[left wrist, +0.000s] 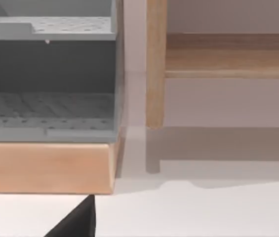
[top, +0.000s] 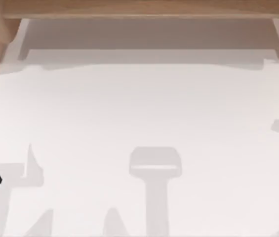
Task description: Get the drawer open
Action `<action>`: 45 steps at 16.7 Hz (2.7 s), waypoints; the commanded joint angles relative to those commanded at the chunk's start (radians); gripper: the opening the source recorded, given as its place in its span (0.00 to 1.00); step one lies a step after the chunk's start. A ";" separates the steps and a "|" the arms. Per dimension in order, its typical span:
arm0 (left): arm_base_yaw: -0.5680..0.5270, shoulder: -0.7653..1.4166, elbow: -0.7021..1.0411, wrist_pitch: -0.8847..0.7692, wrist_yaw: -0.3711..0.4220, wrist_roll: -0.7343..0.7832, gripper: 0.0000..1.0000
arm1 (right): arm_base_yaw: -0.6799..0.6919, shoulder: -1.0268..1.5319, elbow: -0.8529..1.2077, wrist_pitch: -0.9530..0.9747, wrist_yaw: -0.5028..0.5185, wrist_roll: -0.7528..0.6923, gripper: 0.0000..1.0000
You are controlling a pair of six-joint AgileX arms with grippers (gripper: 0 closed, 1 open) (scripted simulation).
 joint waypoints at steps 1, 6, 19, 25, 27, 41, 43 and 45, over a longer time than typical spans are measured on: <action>0.000 0.000 0.000 0.000 0.000 0.000 1.00 | 0.013 0.056 0.025 0.029 0.014 -0.100 1.00; 0.000 0.000 0.000 0.000 0.000 0.000 1.00 | 0.072 0.270 0.121 0.144 0.077 -0.468 1.00; 0.000 0.000 0.000 0.000 0.000 0.000 1.00 | 0.109 0.372 0.225 0.144 0.114 -0.575 1.00; 0.000 0.000 0.000 0.000 0.000 0.000 1.00 | 0.120 0.394 0.269 0.120 0.125 -0.575 1.00; 0.000 0.000 0.000 0.000 0.000 0.000 1.00 | 0.120 0.394 0.269 0.120 0.125 -0.575 0.85; 0.000 0.000 0.000 0.000 0.000 0.000 1.00 | 0.120 0.394 0.269 0.120 0.125 -0.575 0.00; 0.000 0.000 0.000 0.000 0.000 0.000 1.00 | 0.120 0.394 0.269 0.120 0.125 -0.575 0.00; 0.000 0.000 0.000 0.000 0.000 0.000 1.00 | 0.120 0.394 0.269 0.120 0.125 -0.575 0.00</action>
